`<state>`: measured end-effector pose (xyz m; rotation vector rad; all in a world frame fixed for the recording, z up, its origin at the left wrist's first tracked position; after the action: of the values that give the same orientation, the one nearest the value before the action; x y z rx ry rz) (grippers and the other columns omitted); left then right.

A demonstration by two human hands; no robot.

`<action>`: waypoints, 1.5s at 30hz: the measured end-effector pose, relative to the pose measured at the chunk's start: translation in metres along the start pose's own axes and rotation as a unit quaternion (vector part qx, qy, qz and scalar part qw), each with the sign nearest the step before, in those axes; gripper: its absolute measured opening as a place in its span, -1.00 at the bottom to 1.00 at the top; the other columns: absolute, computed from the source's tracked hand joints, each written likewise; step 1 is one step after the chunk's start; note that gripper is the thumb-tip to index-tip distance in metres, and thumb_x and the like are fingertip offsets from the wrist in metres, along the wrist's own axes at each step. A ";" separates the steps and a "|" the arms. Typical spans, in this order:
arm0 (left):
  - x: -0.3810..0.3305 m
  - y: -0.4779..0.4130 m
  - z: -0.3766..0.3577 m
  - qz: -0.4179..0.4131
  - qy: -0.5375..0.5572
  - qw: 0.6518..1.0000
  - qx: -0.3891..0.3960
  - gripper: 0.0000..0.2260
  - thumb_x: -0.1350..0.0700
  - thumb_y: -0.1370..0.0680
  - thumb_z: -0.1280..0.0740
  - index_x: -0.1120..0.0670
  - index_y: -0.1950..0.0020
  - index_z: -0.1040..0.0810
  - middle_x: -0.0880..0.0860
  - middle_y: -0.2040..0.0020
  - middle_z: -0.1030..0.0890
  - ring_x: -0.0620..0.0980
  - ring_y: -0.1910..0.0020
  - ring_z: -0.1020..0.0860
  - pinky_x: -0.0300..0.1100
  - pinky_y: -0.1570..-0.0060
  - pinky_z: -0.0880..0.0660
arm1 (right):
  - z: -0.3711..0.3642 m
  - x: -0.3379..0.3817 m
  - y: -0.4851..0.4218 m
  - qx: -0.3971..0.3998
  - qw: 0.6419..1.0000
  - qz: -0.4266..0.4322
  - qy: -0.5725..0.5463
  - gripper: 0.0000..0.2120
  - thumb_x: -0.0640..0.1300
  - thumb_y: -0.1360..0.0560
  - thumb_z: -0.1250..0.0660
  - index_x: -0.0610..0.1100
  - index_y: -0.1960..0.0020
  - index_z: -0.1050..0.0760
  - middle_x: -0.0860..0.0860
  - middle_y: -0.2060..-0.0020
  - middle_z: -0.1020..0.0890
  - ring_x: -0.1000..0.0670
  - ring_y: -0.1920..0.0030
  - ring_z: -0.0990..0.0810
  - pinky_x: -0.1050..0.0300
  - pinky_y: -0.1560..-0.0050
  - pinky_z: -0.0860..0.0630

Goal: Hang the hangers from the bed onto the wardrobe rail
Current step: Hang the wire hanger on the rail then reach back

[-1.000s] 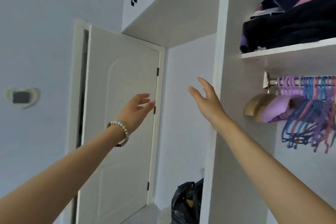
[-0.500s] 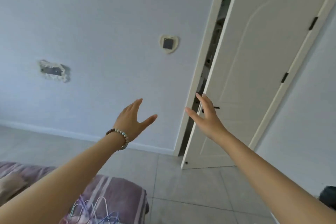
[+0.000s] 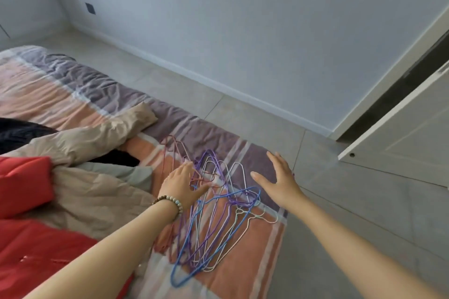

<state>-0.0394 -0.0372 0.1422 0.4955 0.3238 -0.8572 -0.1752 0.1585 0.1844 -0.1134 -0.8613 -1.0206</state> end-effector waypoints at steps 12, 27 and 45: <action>0.110 -0.013 -0.163 0.104 -0.005 0.983 0.149 -0.34 -0.23 -0.51 -0.20 0.09 -0.49 -0.13 0.04 -0.48 -0.24 0.06 -0.44 -0.24 -0.08 -0.40 -0.22 | -0.175 -0.123 -0.035 0.069 0.953 -0.240 -0.171 -0.36 0.08 -0.50 -0.33 -0.03 -0.48 -0.17 -0.06 -0.46 -0.25 -0.04 -0.44 -0.26 0.07 -0.34 -0.25; 0.120 -0.021 -0.203 0.230 0.234 0.929 0.172 -0.55 0.04 -0.57 -0.24 0.13 -0.43 -0.27 0.14 -0.31 -0.44 0.11 -0.13 -0.52 -0.17 -0.09 -0.43 | -0.216 -0.157 -0.047 0.064 0.802 -0.393 -0.446 -0.48 -0.18 -0.56 -0.25 -0.16 -0.48 -0.19 -0.08 -0.43 -0.32 -0.08 -0.42 -0.32 0.00 -0.32 -0.29; 0.058 -0.013 -0.222 0.098 0.348 0.916 0.171 -0.64 0.24 -0.60 0.06 -0.11 0.08 -0.44 0.17 0.26 -0.52 -0.04 0.52 -0.36 -0.21 0.50 -0.32 | -0.242 -0.160 -0.040 0.017 0.817 -0.418 -0.397 -0.49 -0.12 -0.50 -0.33 -0.10 -0.41 -0.28 -0.10 -0.30 -0.43 -0.04 -0.15 -0.42 0.10 -0.04 -0.35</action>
<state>-0.0309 0.0379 -0.0744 1.1468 0.7696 -0.5139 -0.1046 0.1374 -0.0989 -0.1336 -1.7847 -1.8358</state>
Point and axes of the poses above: each hand's wrist, its own y-axis away from the middle knuckle, its own z-axis out of the back of the hand, x = y × z, the point moved 1 cm from there along -y, towards the middle knuckle
